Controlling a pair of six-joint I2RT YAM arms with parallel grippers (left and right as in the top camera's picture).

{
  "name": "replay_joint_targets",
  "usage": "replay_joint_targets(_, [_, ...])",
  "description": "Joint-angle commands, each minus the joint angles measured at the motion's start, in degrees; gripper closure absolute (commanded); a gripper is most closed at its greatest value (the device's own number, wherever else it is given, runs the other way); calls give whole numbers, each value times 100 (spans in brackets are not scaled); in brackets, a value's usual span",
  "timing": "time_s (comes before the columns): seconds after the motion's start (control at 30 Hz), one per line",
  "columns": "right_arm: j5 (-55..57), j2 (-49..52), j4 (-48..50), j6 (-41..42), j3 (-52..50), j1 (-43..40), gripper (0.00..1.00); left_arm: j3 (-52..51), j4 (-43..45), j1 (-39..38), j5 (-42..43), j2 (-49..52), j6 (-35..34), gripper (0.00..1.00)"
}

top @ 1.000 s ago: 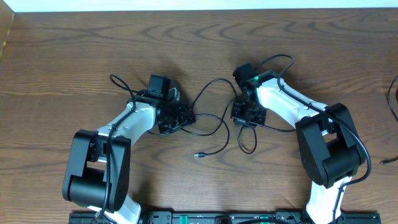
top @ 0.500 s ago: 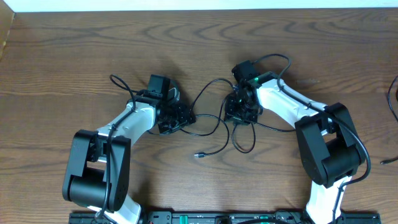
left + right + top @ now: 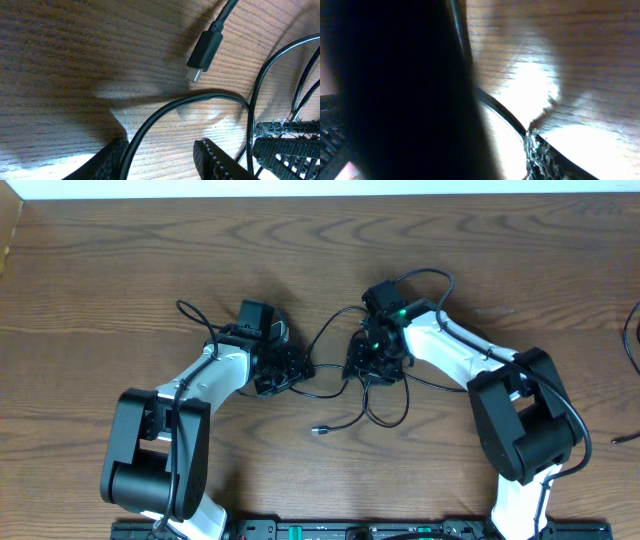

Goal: Untangle cables

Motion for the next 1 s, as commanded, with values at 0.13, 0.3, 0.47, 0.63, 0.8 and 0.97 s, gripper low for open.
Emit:
replay_joint_targets(0.13, [-57,44,52,225,-50,188,50,-240,-66,20,-179,256,-55,52])
replay_joint_targets(0.3, [61,44,24,223,-52,332,49,-240,-66,20,-177,256,-57,52])
replay_joint_targets(0.47, [210,46,-118,223,-52,470,53,-240,-66,20,-166,256,-55,52])
replay_joint_targets(0.63, [474,46,-343,221,-55,531,99,-240,-68,20,-162,256,-57,51])
replay_joint_targets(0.8, [535,46,-382,221,-55,525,99,-240,-68,20,-162,256,-55,51])
replay_joint_targets(0.97, [531,44,-369,199,-55,461,99,-240,-70,20,-162,256,-55,52])
